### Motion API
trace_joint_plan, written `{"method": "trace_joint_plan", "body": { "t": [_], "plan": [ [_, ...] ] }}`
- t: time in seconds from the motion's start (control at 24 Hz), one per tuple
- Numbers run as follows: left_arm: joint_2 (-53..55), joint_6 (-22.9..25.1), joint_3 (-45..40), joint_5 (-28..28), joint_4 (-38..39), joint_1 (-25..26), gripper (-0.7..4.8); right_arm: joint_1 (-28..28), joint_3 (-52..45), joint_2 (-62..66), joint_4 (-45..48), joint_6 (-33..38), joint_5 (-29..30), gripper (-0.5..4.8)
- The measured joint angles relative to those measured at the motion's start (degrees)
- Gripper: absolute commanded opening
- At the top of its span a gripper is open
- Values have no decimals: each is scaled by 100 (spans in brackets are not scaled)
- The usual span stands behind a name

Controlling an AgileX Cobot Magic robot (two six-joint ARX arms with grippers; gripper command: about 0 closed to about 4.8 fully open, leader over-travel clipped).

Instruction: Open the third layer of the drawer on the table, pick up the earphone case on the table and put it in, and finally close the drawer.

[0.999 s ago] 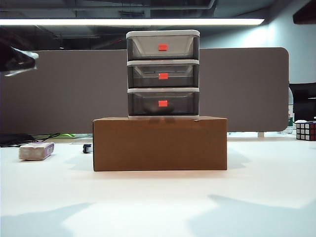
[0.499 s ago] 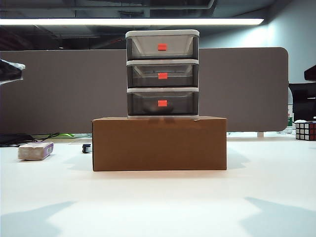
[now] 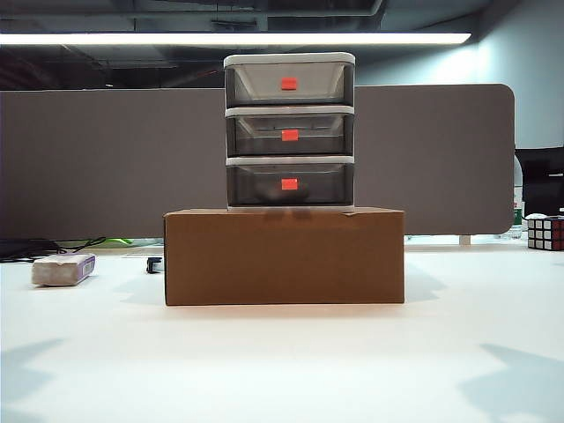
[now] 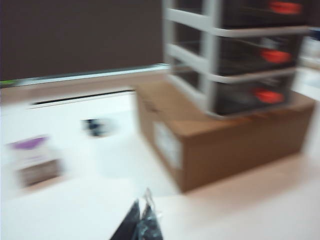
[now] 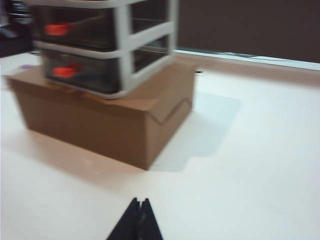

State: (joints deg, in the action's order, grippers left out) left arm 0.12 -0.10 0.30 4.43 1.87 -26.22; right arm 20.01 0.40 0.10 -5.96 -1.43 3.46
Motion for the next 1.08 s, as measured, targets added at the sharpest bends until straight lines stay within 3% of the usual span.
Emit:
{"method": "trace_joint_plan", "body": {
  "t": [0.08,0.33,0.5,1.08],
  "plan": [
    [0,-116,0,-461,-98,960,-6,-420,0,0,0,-105,39,-5],
    [-2,-278,2,-1384,-127,2190,-6,-1279,0,0,0,-151,170,-5],
    [-2,-321,2,-1419,-122,2282,-5,-1499,0,0,2,-160,225,-5],
    [-2,-323,2,-1384,-122,2277,-6,-1519,0,0,7,-157,271,-5]
  ]
}}
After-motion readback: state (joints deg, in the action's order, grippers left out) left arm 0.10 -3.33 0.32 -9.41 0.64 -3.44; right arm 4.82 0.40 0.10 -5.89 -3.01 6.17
